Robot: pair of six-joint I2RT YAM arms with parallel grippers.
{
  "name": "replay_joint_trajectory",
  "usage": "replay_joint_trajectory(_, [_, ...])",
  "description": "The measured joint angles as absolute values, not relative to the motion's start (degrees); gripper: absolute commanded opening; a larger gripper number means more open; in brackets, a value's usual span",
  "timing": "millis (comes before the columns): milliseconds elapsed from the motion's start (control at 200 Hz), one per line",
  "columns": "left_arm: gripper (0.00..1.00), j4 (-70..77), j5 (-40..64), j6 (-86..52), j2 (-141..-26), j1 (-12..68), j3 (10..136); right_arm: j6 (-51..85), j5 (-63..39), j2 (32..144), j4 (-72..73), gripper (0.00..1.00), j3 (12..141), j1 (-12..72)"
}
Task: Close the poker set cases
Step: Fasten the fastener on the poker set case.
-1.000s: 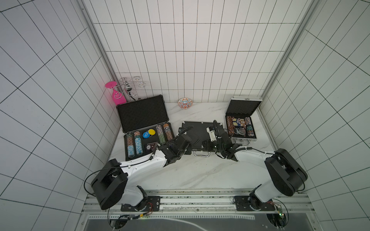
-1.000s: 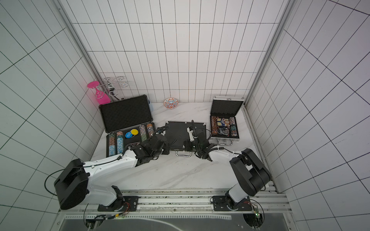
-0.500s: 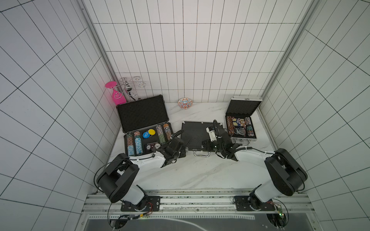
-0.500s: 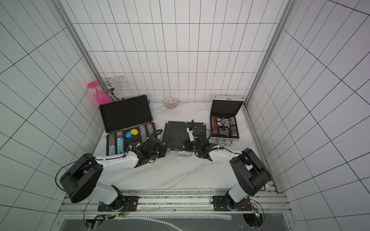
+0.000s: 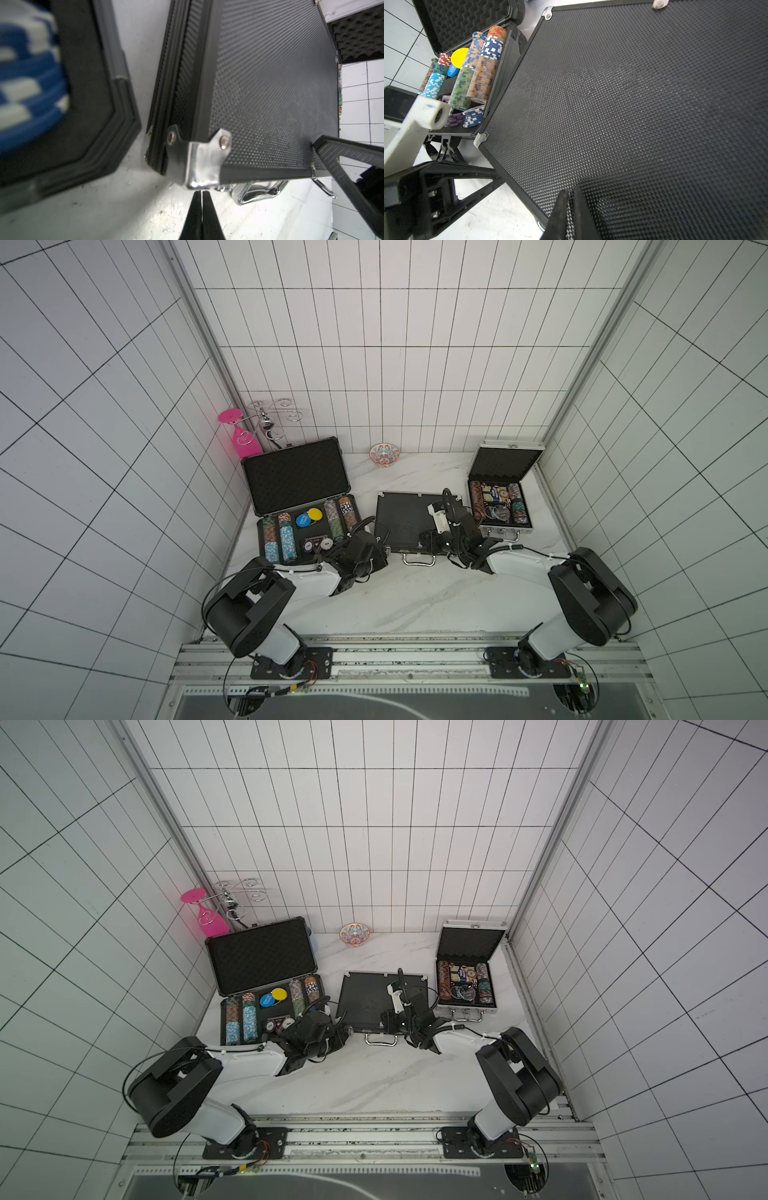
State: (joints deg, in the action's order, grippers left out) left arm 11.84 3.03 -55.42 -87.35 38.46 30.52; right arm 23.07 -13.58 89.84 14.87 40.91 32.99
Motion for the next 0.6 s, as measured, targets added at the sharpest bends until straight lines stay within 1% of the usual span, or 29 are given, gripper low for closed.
replay_joint_trajectory(600, [0.00, 20.7, 1.9, -55.5, -92.3, 38.4, 29.8, 22.9, -13.3, 91.1, 15.1, 0.12, 42.2, 32.5])
